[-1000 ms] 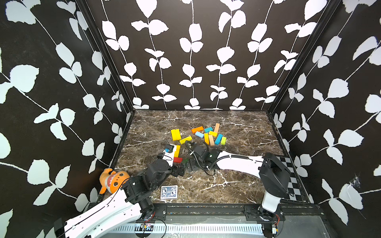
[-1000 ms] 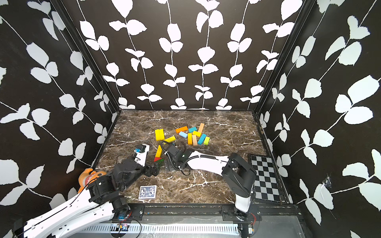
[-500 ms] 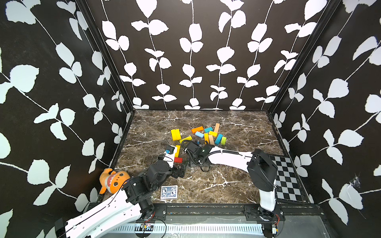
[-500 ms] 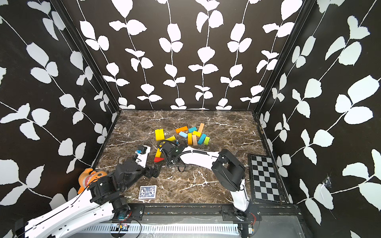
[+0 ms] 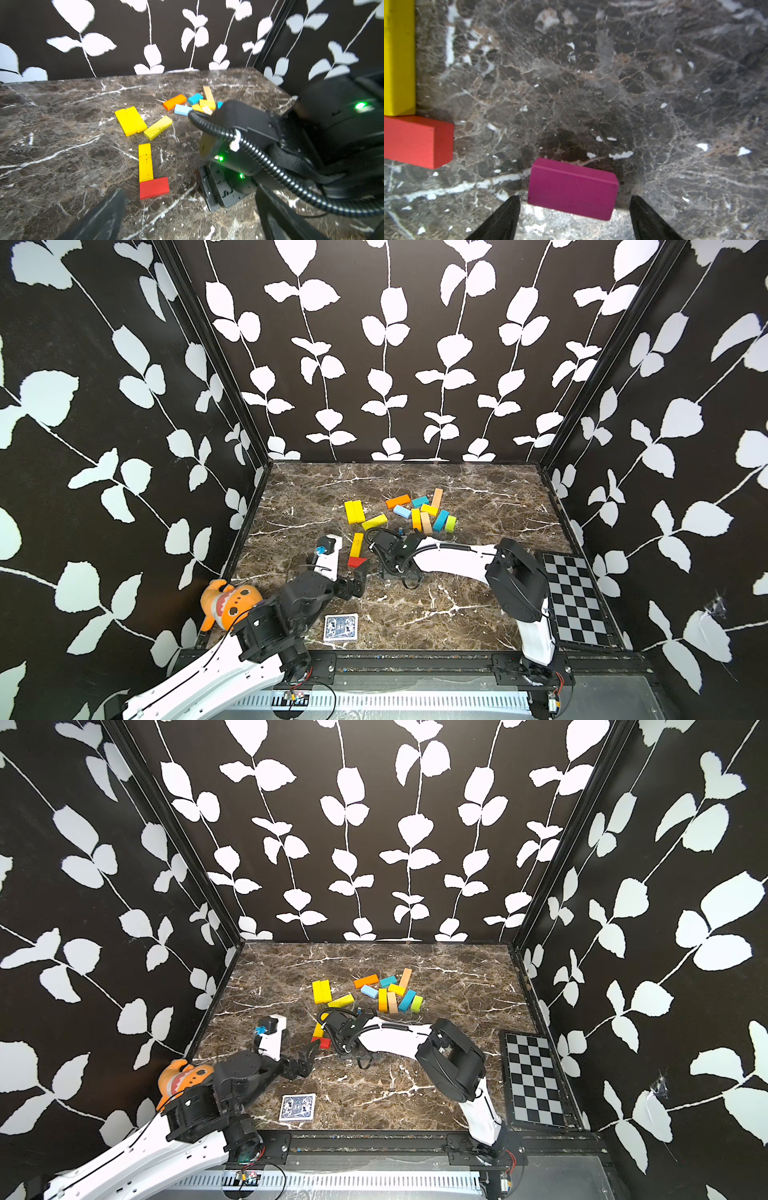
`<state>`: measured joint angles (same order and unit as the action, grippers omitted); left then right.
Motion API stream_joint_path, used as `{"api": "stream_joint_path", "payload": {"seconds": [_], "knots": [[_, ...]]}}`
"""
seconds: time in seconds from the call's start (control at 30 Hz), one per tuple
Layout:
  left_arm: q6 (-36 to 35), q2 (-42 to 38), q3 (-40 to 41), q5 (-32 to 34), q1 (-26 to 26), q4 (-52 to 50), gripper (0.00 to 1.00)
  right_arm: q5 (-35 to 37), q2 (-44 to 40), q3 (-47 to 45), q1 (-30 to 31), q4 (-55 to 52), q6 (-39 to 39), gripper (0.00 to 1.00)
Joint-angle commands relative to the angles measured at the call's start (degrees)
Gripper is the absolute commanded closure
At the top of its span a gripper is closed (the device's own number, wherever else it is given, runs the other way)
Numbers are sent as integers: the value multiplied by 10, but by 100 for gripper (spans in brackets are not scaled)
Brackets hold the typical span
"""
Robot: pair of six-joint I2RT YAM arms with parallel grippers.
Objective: Assemble the letter h with building blocks
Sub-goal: Pick up the building block from the center of the board, then assemble the building block at the center of the board.
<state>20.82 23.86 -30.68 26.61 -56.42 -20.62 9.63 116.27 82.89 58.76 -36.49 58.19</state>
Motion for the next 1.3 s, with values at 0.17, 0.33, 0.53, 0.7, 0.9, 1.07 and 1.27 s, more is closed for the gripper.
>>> {"api": "stream_joint_path", "payload": {"seconds": [0.17,0.33,0.53,0.7,0.9,1.07,1.27], "knots": [[5,-27,13,26,3,-3,1,8,27,20,-3,-1,15,23],[5,-17,12,23,3,-4,1,4,37,29,-4,5,11,27],[5,-12,12,22,4,-5,1,10,44,36,-5,-2,1,38],[5,-11,12,22,4,-5,1,18,52,57,-6,-8,-3,44],[5,-14,12,25,3,-7,1,18,66,97,-5,-1,0,45],[5,-14,14,27,3,-9,1,12,84,130,-3,-4,-2,45],[5,-14,14,29,4,-9,1,10,93,141,-2,-8,-4,45]]}}
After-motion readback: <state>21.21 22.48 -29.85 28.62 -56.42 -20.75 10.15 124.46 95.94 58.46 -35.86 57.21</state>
